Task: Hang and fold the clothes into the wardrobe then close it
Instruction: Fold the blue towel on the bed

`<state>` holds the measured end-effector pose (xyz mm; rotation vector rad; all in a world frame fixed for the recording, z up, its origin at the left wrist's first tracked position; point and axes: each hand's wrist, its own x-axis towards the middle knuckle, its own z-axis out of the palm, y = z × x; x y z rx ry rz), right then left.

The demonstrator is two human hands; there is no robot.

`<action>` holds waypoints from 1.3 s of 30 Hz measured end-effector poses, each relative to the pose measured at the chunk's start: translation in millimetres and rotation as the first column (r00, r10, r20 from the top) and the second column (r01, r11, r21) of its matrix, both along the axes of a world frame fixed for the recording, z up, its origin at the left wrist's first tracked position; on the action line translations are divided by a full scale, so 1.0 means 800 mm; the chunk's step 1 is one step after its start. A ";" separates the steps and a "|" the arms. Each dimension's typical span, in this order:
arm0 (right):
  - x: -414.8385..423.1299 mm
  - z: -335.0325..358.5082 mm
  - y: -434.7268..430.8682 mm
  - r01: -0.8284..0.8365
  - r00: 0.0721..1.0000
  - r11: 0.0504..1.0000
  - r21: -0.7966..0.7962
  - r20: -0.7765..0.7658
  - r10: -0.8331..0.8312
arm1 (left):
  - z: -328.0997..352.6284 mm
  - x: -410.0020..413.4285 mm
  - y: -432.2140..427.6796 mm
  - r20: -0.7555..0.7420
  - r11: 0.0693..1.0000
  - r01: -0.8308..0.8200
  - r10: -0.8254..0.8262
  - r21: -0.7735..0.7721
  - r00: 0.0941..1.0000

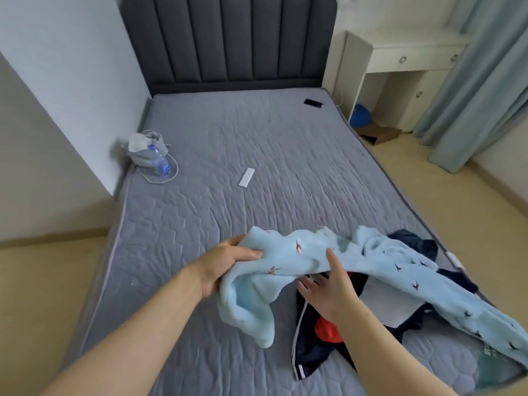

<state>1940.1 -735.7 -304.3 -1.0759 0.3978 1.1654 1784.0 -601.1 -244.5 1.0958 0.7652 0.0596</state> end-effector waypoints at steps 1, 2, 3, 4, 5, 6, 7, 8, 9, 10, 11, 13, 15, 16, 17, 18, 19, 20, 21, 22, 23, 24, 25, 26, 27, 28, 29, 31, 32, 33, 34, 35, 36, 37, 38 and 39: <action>-0.012 0.006 0.011 -0.029 1.000 1.000 0.009 0.005 0.029 | 0.007 -0.023 -0.001 0.003 0.999 0.040 -0.039 -0.015 0.999; -0.025 0.010 0.022 -0.059 0.998 0.998 -0.023 0.027 0.060 | 0.010 -0.044 -0.001 0.000 0.998 0.066 -0.066 -0.023 0.998; -0.037 0.013 0.032 -0.090 0.993 0.994 -0.069 0.067 0.095 | 0.008 -0.061 0.000 -0.001 0.997 0.064 -0.065 -0.045 0.998; -0.047 0.013 0.041 -0.127 0.984 0.986 -0.110 0.114 0.140 | 0.007 -0.075 -0.001 -0.013 0.996 0.020 -0.022 -0.093 1.000; -0.057 0.015 0.048 -0.170 0.969 0.976 -0.137 0.156 0.191 | 0.003 -0.085 -0.001 -0.044 0.986 -0.072 0.066 -0.152 0.997; -0.067 0.017 0.055 -0.216 0.955 0.966 -0.146 0.176 0.240 | -0.005 -0.091 -0.001 -0.109 0.970 -0.164 0.146 -0.180 0.983; -0.078 0.021 0.061 -0.253 0.943 0.956 -0.147 0.183 0.278 | -0.015 -0.094 -0.003 -0.185 0.952 -0.250 0.217 -0.177 0.958; -0.090 0.027 0.066 -0.293 0.931 0.946 -0.140 0.183 0.315 | -0.025 -0.097 -0.006 -0.246 0.931 -0.327 0.283 -0.160 0.927; -0.101 0.036 0.070 -0.343 0.914 0.930 -0.131 0.182 0.363 | -0.032 -0.099 -0.010 -0.280 0.909 -0.386 0.334 -0.156 0.900; -0.112 0.044 0.074 -0.403 0.889 0.907 -0.119 0.186 0.419 | -0.036 -0.100 -0.014 -0.300 0.880 -0.436 0.372 -0.188 0.879; -0.122 0.052 0.077 -0.466 0.856 0.879 -0.098 0.200 0.476 | -0.039 -0.102 -0.017 -0.298 0.849 -0.468 0.394 -0.246 0.870; -0.138 0.065 0.080 -0.569 0.790 0.822 -0.026 0.260 0.556 | -0.041 -0.107 -0.013 -0.260 0.819 -0.484 0.417 -0.308 0.871; -0.143 0.071 0.075 -0.667 0.697 0.745 -0.017 0.340 0.632 | -0.039 -0.112 -0.001 -0.212 0.836 -0.472 0.426 -0.281 0.880; -0.142 0.072 0.070 -0.707 0.656 0.707 -0.019 0.357 0.666 | -0.038 -0.113 0.003 -0.203 0.857 -0.457 0.416 -0.239 0.886; -0.139 0.069 0.065 -0.728 0.641 0.686 -0.006 0.347 0.684 | -0.040 -0.118 0.006 -0.180 0.871 -0.447 0.416 -0.203 0.891; -0.135 0.065 0.058 -0.717 0.668 0.696 0.024 0.308 0.677 | -0.038 -0.124 0.009 -0.156 0.872 -0.449 0.425 -0.195 0.892; -0.131 0.060 0.053 -0.666 0.727 0.746 0.031 0.251 0.639 | -0.036 -0.128 0.013 -0.156 0.865 -0.463 0.439 -0.193 0.885; -0.127 0.051 0.051 -0.582 0.793 0.813 -0.013 0.212 0.571 | -0.030 -0.129 0.017 -0.153 0.868 -0.462 0.440 -0.179 0.885; -0.123 0.040 0.049 -0.482 0.843 0.869 -0.111 0.212 0.494 | -0.022 -0.130 0.021 -0.134 0.865 -0.469 0.451 -0.177 0.882; -0.120 0.031 0.048 -0.405 0.857 0.888 -0.220 0.247 0.452 | -0.015 -0.133 0.026 -0.097 0.865 -0.476 0.466 -0.158 0.880; -0.119 0.025 0.046 -0.385 0.830 0.864 -0.324 0.288 0.477 | -0.012 -0.134 0.031 -0.068 0.880 -0.464 0.460 -0.101 0.886; -0.120 0.021 0.046 -0.401 0.791 0.834 -0.379 0.316 0.524 | -0.006 -0.133 0.034 -0.051 0.893 -0.448 0.446 -0.044 0.894; -0.123 0.020 0.047 -0.450 0.724 0.789 -0.418 0.347 0.596 | -0.001 -0.133 0.036 -0.038 0.905 -0.426 0.425 -0.010 0.904; -0.124 0.016 0.049 -0.508 0.630 0.741 -0.439 0.398 0.667 | 0.005 -0.133 0.035 -0.010 0.922 -0.388 0.387 -0.016 0.922; -0.128 0.016 0.052 -0.570 0.500 0.676 -0.467 0.456 0.736 | 0.011 -0.134 0.035 0.042 0.940 -0.334 0.337 -0.071 0.940; -0.133 0.015 0.055 -0.633 0.366 0.606 -0.482 0.504 0.783 | 0.021 -0.133 0.032 0.099 0.951 -0.276 0.291 -0.137 0.952; -0.139 0.019 0.056 -0.694 0.276 0.537 -0.479 0.511 0.814 | 0.028 -0.133 0.029 0.160 0.956 -0.225 0.256 -0.190 0.953; -0.149 0.022 0.058 -0.780 0.189 0.426 -0.457 0.478 0.858 | 0.033 -0.134 0.031 0.249 0.963 -0.202 0.243 -0.178 0.938; -0.153 0.024 0.058 -0.798 0.162 0.401 -0.451 0.480 0.862 | 0.035 -0.136 0.032 0.272 0.964 -0.215 0.251 -0.154 0.929; -0.156 0.023 0.058 -0.783 0.157 0.413 -0.466 0.494 0.855 | 0.037 -0.137 0.033 0.279 0.960 -0.240 0.272 -0.144 0.921; -0.158 0.020 0.060 -0.751 0.190 0.467 -0.466 0.525 0.829 | 0.037 -0.140 0.033 0.277 0.954 -0.263 0.295 -0.144 0.914; -0.158 0.017 0.062 -0.689 0.268 0.551 -0.470 0.541 0.797 | 0.036 -0.143 0.035 0.265 0.948 -0.276 0.311 -0.159 0.913; -0.157 0.014 0.062 -0.606 0.379 0.648 -0.461 0.549 0.745 | 0.033 -0.146 0.035 0.213 0.950 -0.277 0.303 -0.145 0.929; -0.154 0.012 0.062 -0.514 0.475 0.727 -0.455 0.554 0.684 | 0.034 -0.146 0.030 0.116 0.960 -0.251 0.265 -0.122 0.957; -0.148 0.011 0.063 -0.429 0.536 0.790 -0.438 0.580 0.613 | 0.027 -0.146 0.028 -0.010 0.970 -0.233 0.233 -0.068 0.972; -0.142 0.016 0.064 -0.362 0.565 0.836 -0.412 0.617 0.548 | 0.018 -0.147 0.026 -0.145 0.977 -0.214 0.213 0.004 0.966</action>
